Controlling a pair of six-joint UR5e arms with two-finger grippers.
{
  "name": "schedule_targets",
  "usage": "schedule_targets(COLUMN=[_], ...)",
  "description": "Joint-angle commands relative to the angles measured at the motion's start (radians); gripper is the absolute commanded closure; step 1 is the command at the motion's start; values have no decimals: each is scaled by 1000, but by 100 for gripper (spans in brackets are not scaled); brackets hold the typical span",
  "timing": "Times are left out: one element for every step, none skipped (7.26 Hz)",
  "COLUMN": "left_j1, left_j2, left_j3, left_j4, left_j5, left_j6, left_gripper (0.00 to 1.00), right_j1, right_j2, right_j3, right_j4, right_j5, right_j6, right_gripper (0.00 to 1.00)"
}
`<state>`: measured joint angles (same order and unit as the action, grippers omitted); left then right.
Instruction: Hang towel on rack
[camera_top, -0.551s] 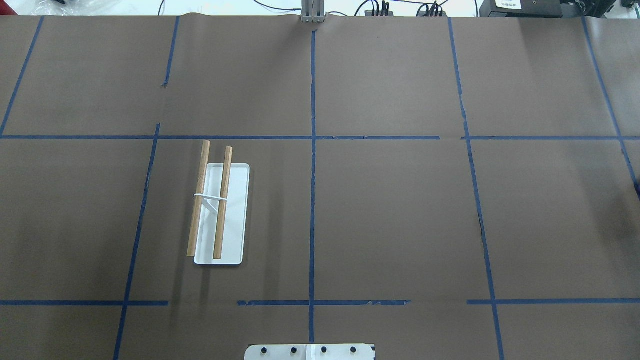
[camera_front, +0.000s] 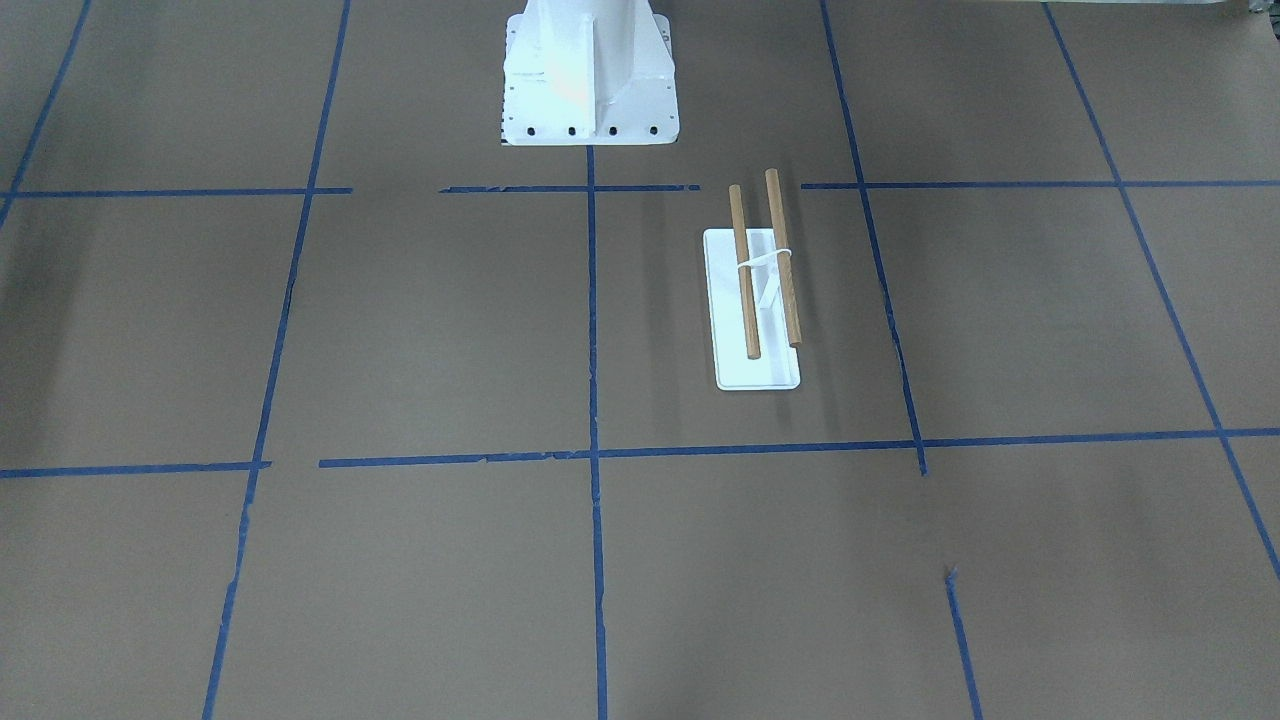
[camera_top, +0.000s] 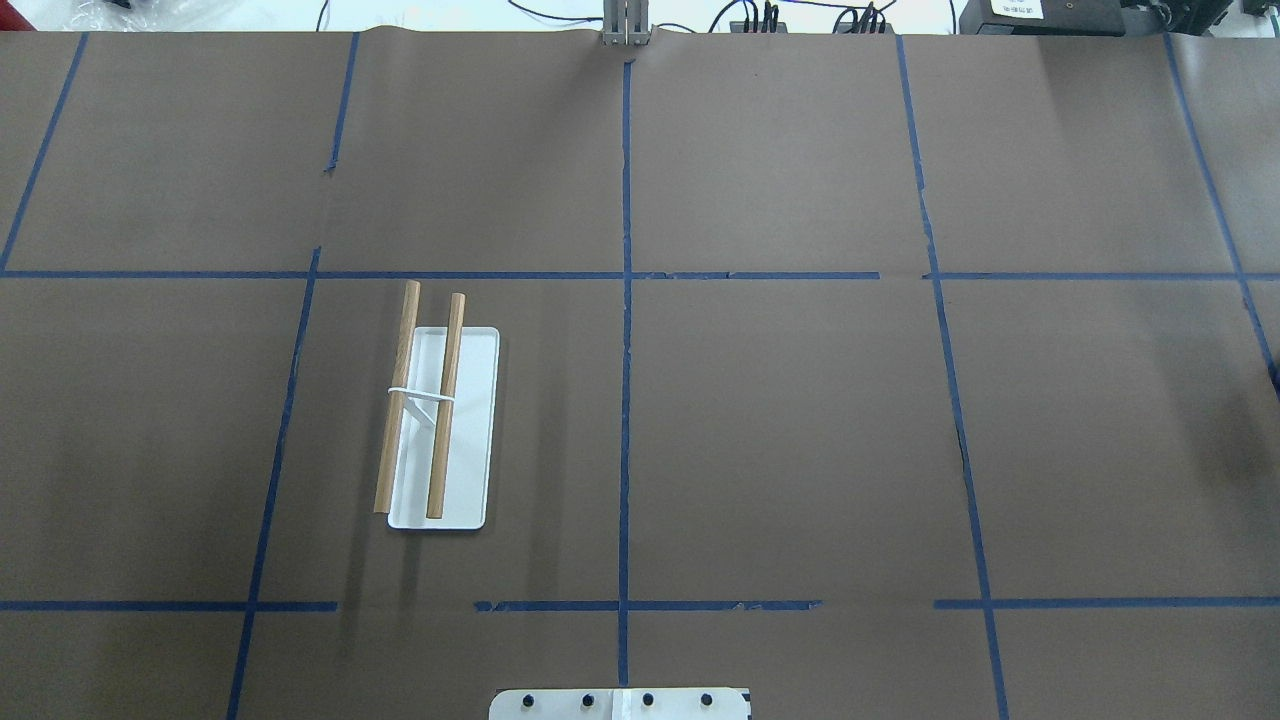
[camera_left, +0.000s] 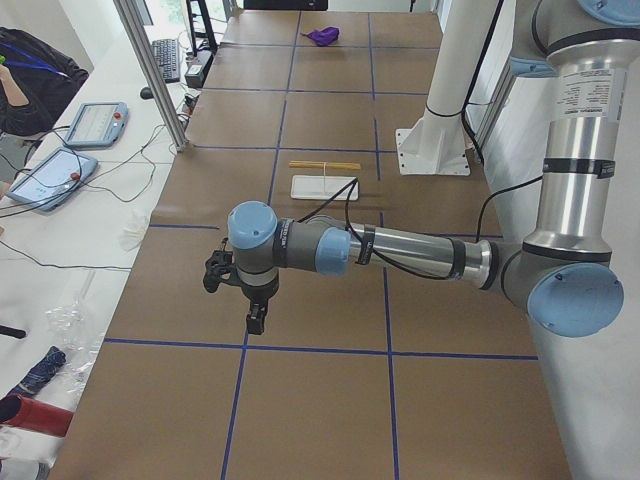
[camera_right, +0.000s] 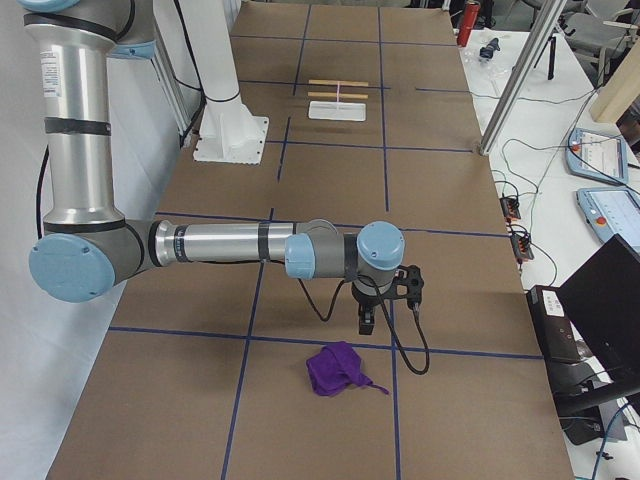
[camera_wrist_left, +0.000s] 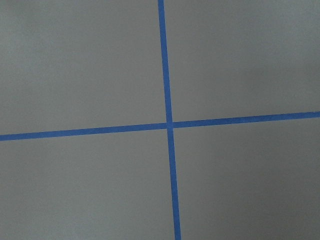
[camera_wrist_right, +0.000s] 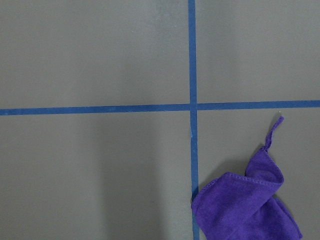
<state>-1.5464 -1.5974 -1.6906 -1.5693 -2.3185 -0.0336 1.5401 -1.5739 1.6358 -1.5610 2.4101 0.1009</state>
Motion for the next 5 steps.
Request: schedule_targets(left_j1=[0, 0, 0, 0, -1], left_j2=[-6, -4, -4, -6, -6], left_j3=[-6, -21, -26, -29, -35], left_j4=[0, 5, 6, 6, 6], left_j5=[-2, -2, -2, -2, -2], left_j6=[-3, -5, -5, -5, -5], left_gripper=[0, 0, 0, 0, 0], right_j1=[-53, -81, -81, -81, -86], right_j2=[5, -9, -20, -64, -127], right_j3=[-14, -78, -94, -103, -105], right_j4=[44, 48, 121, 210, 299], right_j5=[-5, -15, -69, -132, -134], right_j6=[-1, -4, -26, -49, -65], right_gripper=[0, 0, 0, 0, 0])
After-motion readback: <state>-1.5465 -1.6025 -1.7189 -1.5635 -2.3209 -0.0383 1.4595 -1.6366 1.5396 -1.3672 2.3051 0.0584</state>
